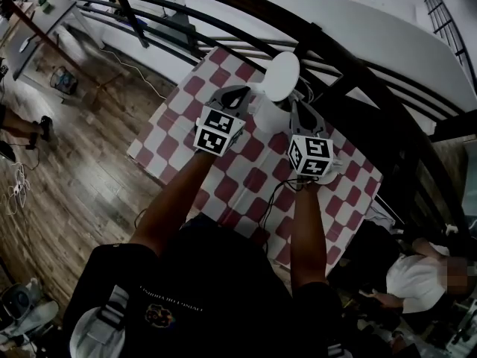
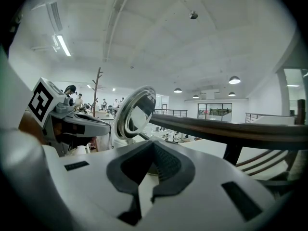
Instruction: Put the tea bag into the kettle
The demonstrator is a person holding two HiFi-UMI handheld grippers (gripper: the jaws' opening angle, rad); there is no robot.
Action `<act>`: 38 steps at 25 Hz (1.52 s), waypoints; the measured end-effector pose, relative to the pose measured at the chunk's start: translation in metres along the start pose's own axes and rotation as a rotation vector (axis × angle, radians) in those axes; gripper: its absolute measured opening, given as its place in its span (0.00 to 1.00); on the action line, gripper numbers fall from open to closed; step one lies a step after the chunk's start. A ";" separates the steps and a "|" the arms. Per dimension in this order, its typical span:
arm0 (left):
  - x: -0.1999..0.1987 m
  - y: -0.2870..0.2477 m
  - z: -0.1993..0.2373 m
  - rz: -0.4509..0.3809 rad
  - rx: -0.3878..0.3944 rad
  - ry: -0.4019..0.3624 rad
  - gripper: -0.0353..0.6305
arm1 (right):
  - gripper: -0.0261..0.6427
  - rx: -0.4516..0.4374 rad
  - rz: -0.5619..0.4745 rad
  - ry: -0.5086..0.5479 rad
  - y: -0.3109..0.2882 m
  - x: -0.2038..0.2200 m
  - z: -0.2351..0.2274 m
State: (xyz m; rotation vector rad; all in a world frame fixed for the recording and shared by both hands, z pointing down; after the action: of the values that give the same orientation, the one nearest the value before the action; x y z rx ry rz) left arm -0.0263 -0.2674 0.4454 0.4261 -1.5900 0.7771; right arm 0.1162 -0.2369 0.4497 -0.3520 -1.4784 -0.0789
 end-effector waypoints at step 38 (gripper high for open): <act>0.014 -0.001 0.006 0.019 -0.004 0.021 0.05 | 0.13 -0.069 0.000 -0.042 -0.007 0.002 0.010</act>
State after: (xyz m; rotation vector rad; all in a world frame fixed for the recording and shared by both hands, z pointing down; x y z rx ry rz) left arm -0.0325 -0.2696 0.4586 0.3994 -1.5772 0.7901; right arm 0.1048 -0.2406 0.4536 -0.4116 -1.5197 -0.1231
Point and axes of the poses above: the fingertips, and each gripper's own axes: y backward along the fingers, z to its left, x out of its underside, the point moved 2 cm from there along y, backward along the fingers, and after that the axes turned 2 degrees about -z, right-handed, at the moved point
